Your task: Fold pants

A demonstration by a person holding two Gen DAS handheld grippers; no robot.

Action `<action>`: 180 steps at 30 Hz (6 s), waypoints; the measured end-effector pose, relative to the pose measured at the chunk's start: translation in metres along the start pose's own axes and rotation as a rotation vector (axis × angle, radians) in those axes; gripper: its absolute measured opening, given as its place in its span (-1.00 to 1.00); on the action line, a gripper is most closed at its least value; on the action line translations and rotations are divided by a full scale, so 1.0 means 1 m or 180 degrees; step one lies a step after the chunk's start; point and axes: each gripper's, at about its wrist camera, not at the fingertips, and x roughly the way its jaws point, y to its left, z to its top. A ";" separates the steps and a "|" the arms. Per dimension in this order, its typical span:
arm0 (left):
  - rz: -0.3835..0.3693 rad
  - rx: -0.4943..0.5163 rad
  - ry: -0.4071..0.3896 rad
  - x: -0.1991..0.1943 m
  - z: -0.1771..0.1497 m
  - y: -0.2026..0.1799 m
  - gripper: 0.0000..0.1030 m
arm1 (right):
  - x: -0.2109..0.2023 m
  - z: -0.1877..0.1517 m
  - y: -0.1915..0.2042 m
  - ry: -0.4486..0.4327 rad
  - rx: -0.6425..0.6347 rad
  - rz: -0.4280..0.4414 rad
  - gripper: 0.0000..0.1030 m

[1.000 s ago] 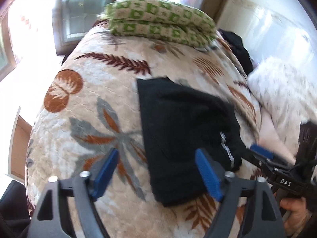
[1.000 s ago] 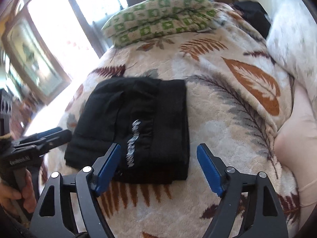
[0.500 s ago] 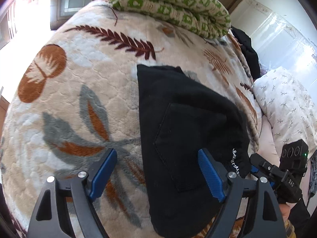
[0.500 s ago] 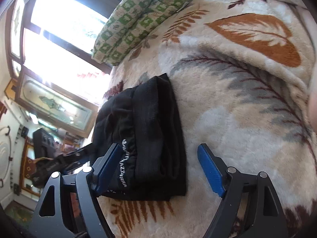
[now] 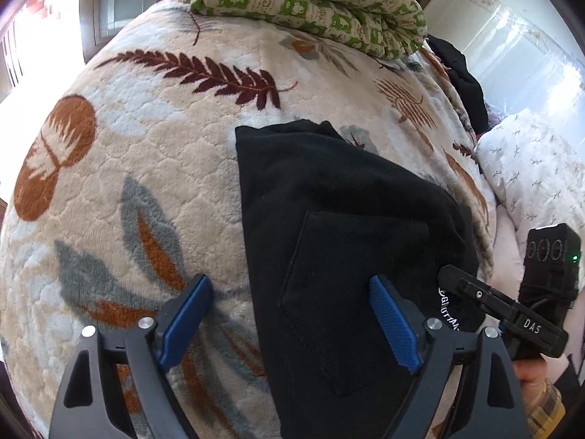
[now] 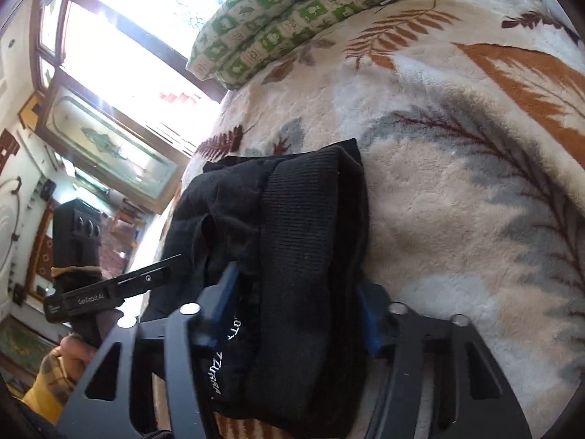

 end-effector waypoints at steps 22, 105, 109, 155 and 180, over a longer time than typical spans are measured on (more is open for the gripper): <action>-0.0048 0.0254 -0.0380 -0.056 0.035 -0.032 -0.29 | -0.034 0.025 0.066 -0.0420 -0.0368 -0.0060 -0.47; 0.0386 0.0437 -0.0545 -0.068 0.031 -0.045 0.08 | -0.062 0.025 0.104 -0.0633 -0.0698 -0.0984 0.02; 0.0399 0.0415 -0.0540 -0.070 0.027 -0.046 0.08 | -0.064 0.021 0.105 -0.0626 -0.0709 -0.0987 0.03; 0.0706 0.0408 -0.0791 -0.122 -0.017 -0.057 0.99 | -0.121 -0.029 0.153 -0.1038 -0.1198 -0.1158 0.56; 0.0631 0.0424 -0.0890 -0.137 -0.034 -0.071 1.00 | -0.148 -0.053 0.166 -0.1043 -0.1239 -0.1371 0.86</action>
